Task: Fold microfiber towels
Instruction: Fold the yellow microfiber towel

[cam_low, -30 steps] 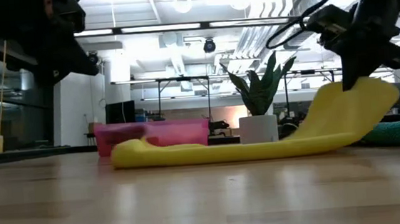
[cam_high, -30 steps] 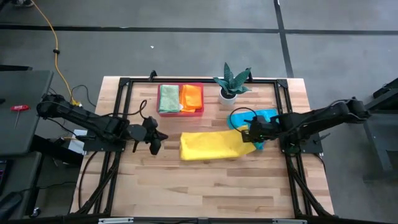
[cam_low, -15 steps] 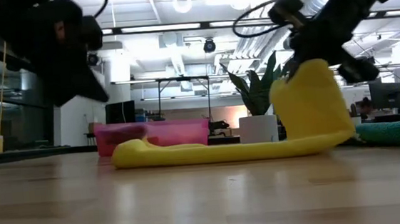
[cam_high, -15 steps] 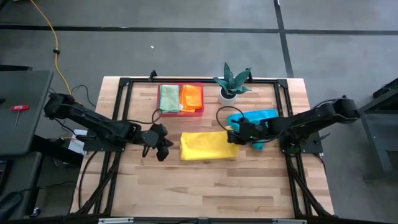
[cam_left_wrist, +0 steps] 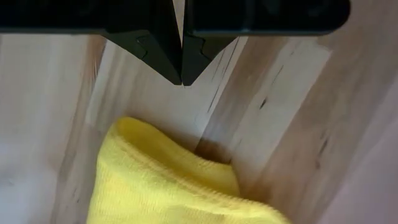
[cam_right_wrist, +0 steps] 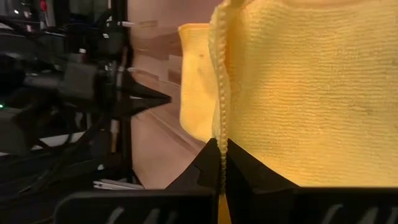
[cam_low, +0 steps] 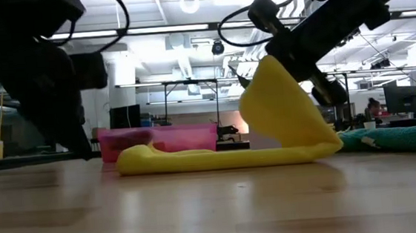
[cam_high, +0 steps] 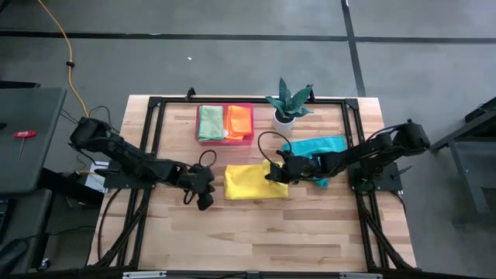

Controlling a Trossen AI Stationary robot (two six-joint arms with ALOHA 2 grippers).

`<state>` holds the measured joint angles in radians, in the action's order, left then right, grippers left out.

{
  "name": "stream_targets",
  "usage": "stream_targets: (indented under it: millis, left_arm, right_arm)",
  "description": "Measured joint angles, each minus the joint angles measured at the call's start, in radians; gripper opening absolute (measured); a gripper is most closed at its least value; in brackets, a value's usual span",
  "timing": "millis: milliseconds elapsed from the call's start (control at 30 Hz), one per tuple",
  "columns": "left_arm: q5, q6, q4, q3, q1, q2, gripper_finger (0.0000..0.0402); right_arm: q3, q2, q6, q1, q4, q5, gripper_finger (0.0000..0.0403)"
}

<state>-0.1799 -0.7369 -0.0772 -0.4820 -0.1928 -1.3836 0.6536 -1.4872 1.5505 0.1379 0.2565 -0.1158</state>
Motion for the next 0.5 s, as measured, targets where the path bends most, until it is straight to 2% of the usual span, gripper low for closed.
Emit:
stream_targets:
  millis: [233, 500]
  left_arm:
    - [-0.005, 0.014, 0.168, -0.001, 0.0, -0.144, 0.0]
    - [-0.031, 0.007, 0.21, -0.002, -0.001, -0.174, 0.0]
  right_arm:
    - [0.065, -0.048, 0.002, 0.0, 0.041, -0.007, 0.0]
    - [0.19, -0.177, -0.043, -0.008, 0.018, -0.007, 0.0]
